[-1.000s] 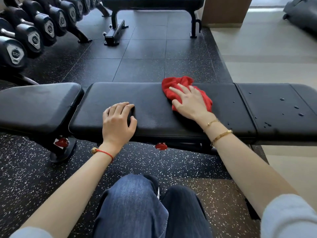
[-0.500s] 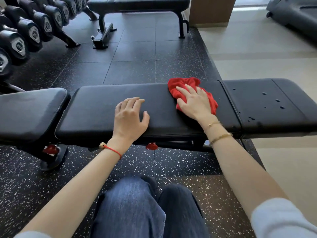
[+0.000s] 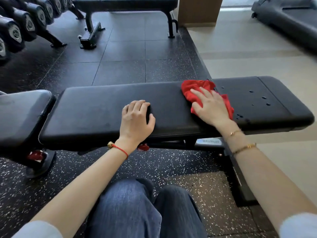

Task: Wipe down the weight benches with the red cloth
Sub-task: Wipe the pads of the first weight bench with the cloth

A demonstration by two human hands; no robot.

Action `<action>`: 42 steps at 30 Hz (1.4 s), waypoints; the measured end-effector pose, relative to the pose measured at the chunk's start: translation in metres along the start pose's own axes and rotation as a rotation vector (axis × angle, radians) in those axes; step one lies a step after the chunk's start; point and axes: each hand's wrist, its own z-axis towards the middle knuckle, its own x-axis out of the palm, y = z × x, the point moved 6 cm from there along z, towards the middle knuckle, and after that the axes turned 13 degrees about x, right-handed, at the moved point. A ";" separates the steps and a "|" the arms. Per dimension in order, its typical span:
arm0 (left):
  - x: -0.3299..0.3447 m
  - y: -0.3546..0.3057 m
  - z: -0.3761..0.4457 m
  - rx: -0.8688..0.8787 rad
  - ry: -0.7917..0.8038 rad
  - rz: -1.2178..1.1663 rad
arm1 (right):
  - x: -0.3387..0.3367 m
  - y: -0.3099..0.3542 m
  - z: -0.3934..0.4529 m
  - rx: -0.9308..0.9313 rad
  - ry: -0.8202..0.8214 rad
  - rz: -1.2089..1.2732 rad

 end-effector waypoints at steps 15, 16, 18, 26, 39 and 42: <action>0.000 -0.001 -0.001 -0.007 -0.034 0.005 | 0.008 0.046 -0.029 -0.282 0.054 0.066; 0.000 -0.002 -0.001 -0.006 -0.032 0.008 | 0.006 0.035 -0.014 -0.242 0.042 0.044; 0.001 -0.002 0.000 -0.002 -0.025 0.023 | 0.002 0.020 0.022 -0.103 0.036 0.004; 0.002 -0.003 0.002 0.008 -0.045 0.054 | 0.009 0.065 0.020 -0.151 0.085 0.027; -0.001 -0.001 -0.002 0.011 -0.039 0.015 | -0.006 -0.009 -0.028 0.011 -0.004 0.043; 0.001 -0.001 -0.003 0.008 -0.048 0.011 | -0.006 0.002 -0.025 0.092 0.011 0.072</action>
